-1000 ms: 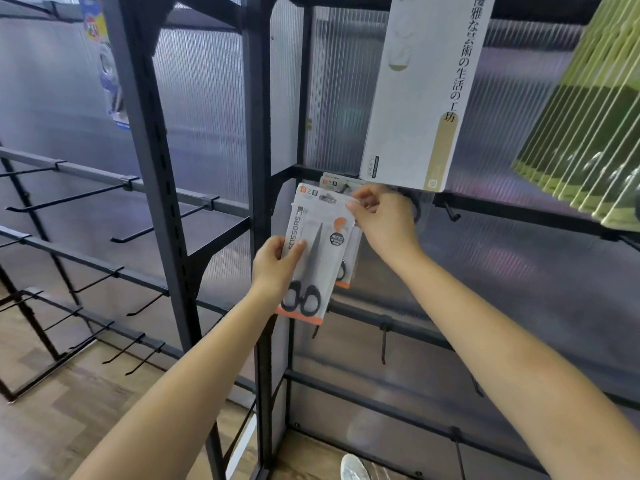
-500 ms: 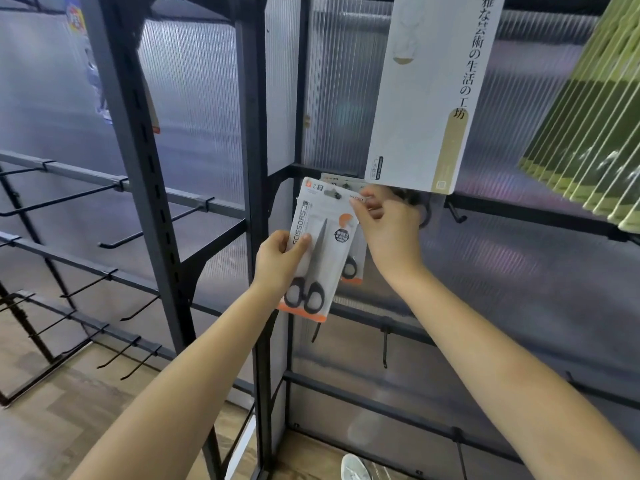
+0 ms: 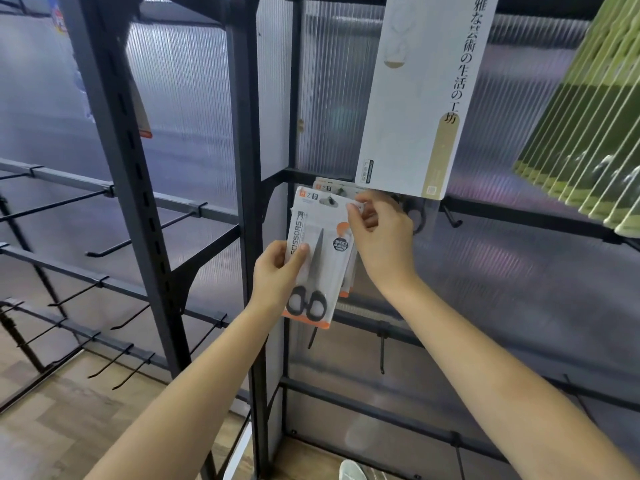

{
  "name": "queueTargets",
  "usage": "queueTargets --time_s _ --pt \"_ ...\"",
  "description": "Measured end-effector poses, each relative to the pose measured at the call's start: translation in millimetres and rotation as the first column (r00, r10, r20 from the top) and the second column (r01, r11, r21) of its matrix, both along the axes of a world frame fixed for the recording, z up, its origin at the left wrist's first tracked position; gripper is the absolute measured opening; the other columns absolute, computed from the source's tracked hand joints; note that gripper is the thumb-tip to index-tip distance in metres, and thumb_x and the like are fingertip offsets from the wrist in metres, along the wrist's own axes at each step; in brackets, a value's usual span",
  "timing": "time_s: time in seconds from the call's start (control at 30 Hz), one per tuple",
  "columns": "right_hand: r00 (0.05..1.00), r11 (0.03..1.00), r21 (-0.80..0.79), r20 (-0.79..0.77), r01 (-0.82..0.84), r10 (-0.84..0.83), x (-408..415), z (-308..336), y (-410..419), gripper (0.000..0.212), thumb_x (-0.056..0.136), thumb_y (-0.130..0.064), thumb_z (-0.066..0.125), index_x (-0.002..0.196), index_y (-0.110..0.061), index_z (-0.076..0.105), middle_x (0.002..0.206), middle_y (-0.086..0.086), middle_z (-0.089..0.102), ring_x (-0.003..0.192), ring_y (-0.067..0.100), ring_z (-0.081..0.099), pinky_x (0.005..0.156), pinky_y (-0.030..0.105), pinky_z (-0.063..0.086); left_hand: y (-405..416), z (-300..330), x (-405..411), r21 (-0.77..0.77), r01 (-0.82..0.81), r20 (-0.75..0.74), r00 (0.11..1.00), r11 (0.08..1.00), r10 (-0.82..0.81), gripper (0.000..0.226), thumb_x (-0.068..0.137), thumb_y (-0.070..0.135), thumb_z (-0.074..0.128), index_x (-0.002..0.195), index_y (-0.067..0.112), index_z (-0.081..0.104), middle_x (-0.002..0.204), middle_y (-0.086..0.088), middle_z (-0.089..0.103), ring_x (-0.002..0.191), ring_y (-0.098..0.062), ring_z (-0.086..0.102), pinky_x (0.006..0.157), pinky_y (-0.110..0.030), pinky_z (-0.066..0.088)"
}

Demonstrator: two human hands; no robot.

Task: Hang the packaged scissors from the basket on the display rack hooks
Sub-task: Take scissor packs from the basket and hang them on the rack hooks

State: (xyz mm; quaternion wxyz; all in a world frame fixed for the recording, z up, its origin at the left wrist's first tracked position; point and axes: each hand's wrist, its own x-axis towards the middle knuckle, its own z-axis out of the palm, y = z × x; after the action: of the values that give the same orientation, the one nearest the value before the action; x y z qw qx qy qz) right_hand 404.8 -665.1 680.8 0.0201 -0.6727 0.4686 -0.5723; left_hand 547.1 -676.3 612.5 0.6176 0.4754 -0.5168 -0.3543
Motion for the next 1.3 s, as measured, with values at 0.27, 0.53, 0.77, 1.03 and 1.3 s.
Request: queueTargets --time_s 0.27,0.53,0.77,1.03,1.3 --pt "0.997 0.997 -0.036 -0.033 0.069 -0.07 3 -1 -3 0.012 0.093 -0.009 0.055 0.092 -0.001 0.064 0.086 0.002 0.058 0.067 -0.009 0.055 0.062 0.002 0.041 -4 8 0 0.044 -0.008 0.022 1.0 0.999 0.007 0.016 0.091 0.025 0.06 0.077 0.02 0.054 0.072 0.008 0.054 0.067 -0.004 0.05 0.059 -0.014 0.041" --pt "0.926 0.972 0.136 -0.355 0.191 -0.133 7 2 -1 0.035 0.098 -0.017 0.044 0.131 -0.006 0.051 0.131 0.015 0.05 0.108 0.032 0.057 0.088 0.044 0.049 -17 5 -6 0.155 -0.023 -0.031 0.999 0.988 0.028 0.017 0.09 0.028 0.061 0.097 0.013 0.058 0.086 0.005 0.061 0.081 -0.01 0.058 0.065 -0.021 0.047" --pt "0.848 0.941 0.259 -0.527 0.218 -0.051 15 -12 9 0.054 0.1 -0.021 0.037 0.149 -0.011 0.016 0.158 0.01 0.002 0.143 0.023 0.018 0.106 0.03 0.033 -31 -2 -16 0.163 -0.018 -0.039 0.999 0.986 0.025 0.028 0.09 0.031 0.059 0.089 0.003 0.064 0.076 -0.004 0.063 0.069 -0.014 0.057 0.063 -0.024 0.046" --pt "0.704 0.915 0.255 -0.709 0.314 -0.044 29 -34 3 0.071 0.098 -0.018 0.037 0.148 -0.004 -0.012 0.155 0.012 -0.022 0.144 0.024 -0.018 0.119 0.035 -0.001 -51 -5 -25 0.165 -0.029 0.009 1.0 0.986 0.028 0.04 0.09 0.034 0.059 0.087 -0.006 0.061 0.075 -0.022 0.058 0.068 -0.022 0.049 0.062 -0.034 0.042" --pt "0.753 0.876 0.381 -0.657 0.297 0.03 23 -32 -5 0.076 0.097 -0.022 0.042 0.149 -0.007 -0.011 0.155 0.005 -0.024 0.143 0.028 0.016 0.112 0.035 0.026 -54 1 -20 0.197 -0.119 0.181 0.98 0.973 0.083 0.047 0.092 0.03 0.057 0.132 0.005 0.048 0.127 -0.012 0.057 0.117 -0.024 0.054 0.089 -0.027 0.042"
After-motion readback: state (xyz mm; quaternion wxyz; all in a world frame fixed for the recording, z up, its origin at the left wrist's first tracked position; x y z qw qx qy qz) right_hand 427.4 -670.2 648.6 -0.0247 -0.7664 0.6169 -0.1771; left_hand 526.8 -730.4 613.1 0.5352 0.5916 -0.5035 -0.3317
